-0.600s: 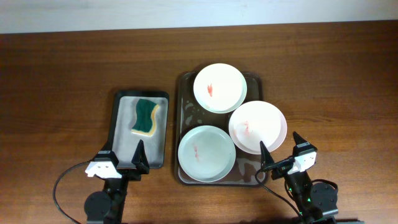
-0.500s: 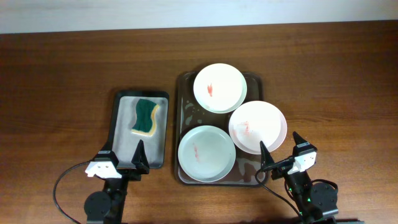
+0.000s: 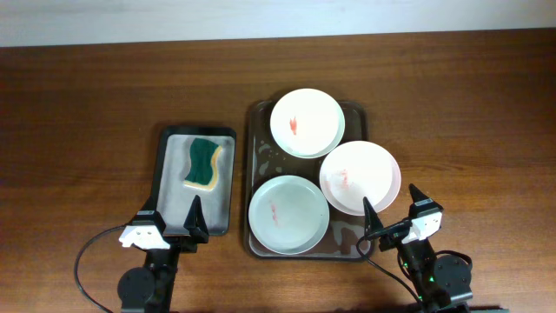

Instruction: Clean dirty plates on tray and stack at the side

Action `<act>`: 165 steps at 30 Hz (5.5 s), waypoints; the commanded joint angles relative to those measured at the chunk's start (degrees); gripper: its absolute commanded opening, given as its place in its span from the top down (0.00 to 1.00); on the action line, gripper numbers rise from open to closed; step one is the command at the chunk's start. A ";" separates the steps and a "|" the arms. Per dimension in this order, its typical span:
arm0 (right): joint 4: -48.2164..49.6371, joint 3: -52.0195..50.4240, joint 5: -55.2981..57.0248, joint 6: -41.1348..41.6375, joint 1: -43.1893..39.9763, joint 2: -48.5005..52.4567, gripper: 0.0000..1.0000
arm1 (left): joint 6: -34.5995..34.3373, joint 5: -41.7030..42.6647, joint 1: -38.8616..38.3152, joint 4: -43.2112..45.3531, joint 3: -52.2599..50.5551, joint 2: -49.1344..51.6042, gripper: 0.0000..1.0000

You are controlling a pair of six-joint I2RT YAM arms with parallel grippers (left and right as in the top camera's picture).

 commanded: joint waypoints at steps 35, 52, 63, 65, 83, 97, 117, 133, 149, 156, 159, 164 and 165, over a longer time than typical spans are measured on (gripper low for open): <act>-75.67 78.55 2.19 17.51 17.14 60.08 0.01 | 10.64 -7.17 -6.25 -38.69 66.73 104.45 0.41; -70.49 73.37 -2.19 18.12 18.36 62.90 0.01 | 11.15 -7.30 -7.65 -32.13 68.02 111.80 1.00; -71.91 73.35 -2.19 18.16 18.36 63.34 0.01 | 11.15 -5.11 -7.65 -41.29 67.52 105.46 0.61; -72.76 73.24 -2.38 18.16 18.36 64.83 0.01 | 11.15 -2.75 -7.65 -37.62 63.49 105.46 0.94; -36.92 53.88 -16.85 27.34 12.24 103.38 0.90 | 7.30 10.75 -7.65 -73.59 88.35 81.90 1.00; -37.38 54.40 -3.41 39.85 12.31 100.24 0.96 | -15.23 12.28 -28.28 -21.86 52.35 87.62 1.00; -37.92 54.40 -3.19 30.60 12.31 100.24 0.96 | -15.32 23.34 -32.13 -19.82 65.79 113.72 1.00; -38.36 54.40 -3.19 30.49 12.24 100.24 0.96 | -9.99 -12.63 -23.54 -37.03 65.81 103.36 1.00; -41.00 56.11 -4.90 17.33 12.33 98.75 0.96 | 1.44 -5.84 -4.63 -40.28 54.99 83.14 0.64; -47.36 74.73 3.28 8.31 17.55 87.97 0.96 | 1.36 -0.33 -4.61 -50.25 67.36 67.82 0.04; -41.29 80.52 8.70 8.00 26.77 87.97 0.96 | 1.36 1.38 -4.63 -50.42 69.11 56.00 0.01; -25.92 80.52 18.82 8.37 37.62 95.51 0.96 | 1.38 -3.43 -4.63 -52.46 69.72 37.57 0.01; -24.57 80.52 20.48 6.75 38.40 96.04 0.96 | 1.36 -3.41 -4.63 -53.51 69.72 36.50 0.00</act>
